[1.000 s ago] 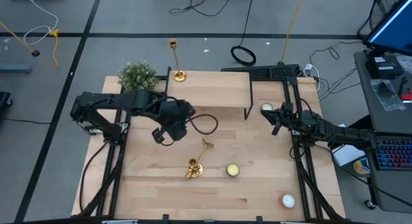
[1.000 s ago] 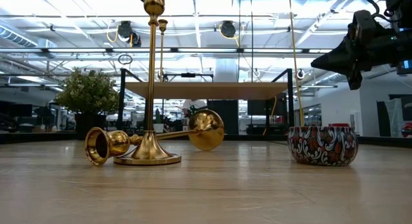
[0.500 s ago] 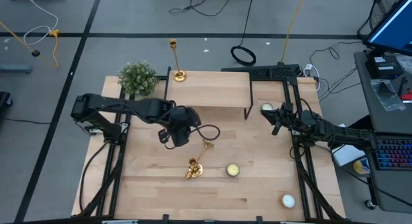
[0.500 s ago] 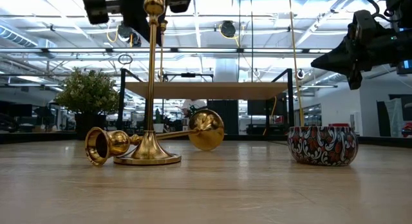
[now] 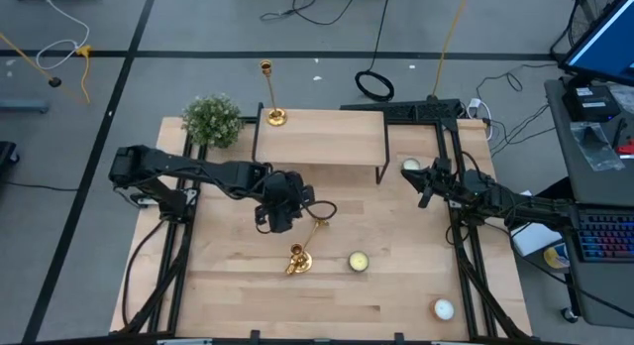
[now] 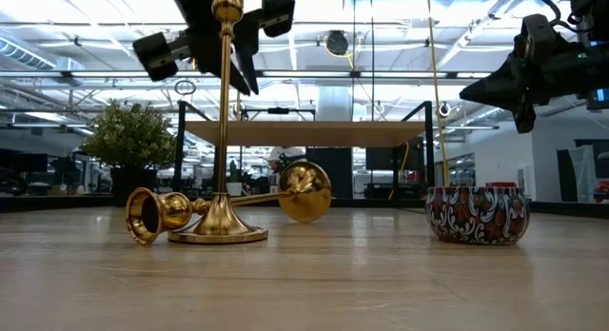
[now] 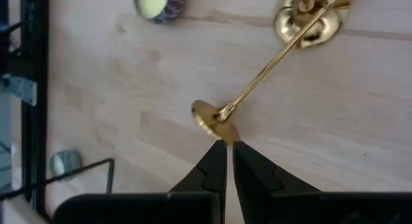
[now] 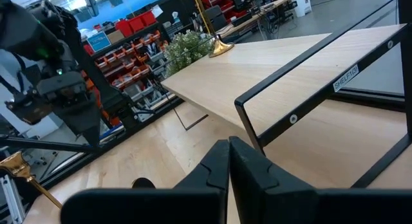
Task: Pick & Place candle stick holders
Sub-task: Put the bottom gold candle holder on the shelf
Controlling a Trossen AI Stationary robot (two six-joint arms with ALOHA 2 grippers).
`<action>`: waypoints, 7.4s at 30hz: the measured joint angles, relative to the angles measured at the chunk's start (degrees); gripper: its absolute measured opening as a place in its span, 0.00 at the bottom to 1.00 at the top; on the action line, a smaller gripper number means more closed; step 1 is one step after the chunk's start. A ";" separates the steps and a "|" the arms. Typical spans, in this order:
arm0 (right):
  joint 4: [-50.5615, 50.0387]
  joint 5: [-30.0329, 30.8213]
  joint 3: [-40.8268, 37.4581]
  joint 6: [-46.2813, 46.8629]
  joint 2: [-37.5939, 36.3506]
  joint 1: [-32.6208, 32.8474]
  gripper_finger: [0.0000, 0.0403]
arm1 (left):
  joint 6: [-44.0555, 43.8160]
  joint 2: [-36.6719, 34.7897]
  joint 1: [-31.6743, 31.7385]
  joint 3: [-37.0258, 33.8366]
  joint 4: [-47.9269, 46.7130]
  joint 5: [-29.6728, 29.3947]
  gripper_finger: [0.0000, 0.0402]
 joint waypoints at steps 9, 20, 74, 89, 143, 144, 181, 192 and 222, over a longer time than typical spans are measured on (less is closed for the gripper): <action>0.00 0.00 0.01 0.03 0.00 -0.01 0.01 | 0.43 1.34 -0.01 -2.29 3.99 6.42 0.08; -0.02 0.02 0.01 0.06 0.08 -0.02 0.01 | 2.43 5.74 -0.02 -2.20 9.90 9.92 0.08; -1.31 0.02 -0.01 1.37 1.30 -0.02 0.01 | 17.92 16.35 -0.02 -2.25 15.75 5.50 0.08; -1.31 0.02 -0.01 1.77 1.29 -0.02 0.01 | 10.43 16.31 -0.02 -2.25 17.41 6.57 0.08; -1.41 0.21 -0.01 1.33 1.65 -0.01 0.01 | 23.08 19.78 -1.31 -2.20 16.01 3.38 0.23; -1.40 0.22 -0.01 1.34 1.65 -0.01 0.01 | 22.87 19.78 -1.31 -2.20 15.78 3.38 0.23; -1.38 0.24 -0.01 1.31 1.65 -0.01 0.01 | 15.87 19.76 -1.21 -2.20 12.40 -0.96 0.03; -1.38 0.24 -0.01 1.09 1.65 -0.01 0.01 | 4.49 19.74 -1.22 -2.20 11.43 -9.03 0.04; -1.13 0.14 -0.06 1.16 2.60 0.00 0.01 | -56.37 4.43 -4.79 -2.36 -13.52 -17.19 0.03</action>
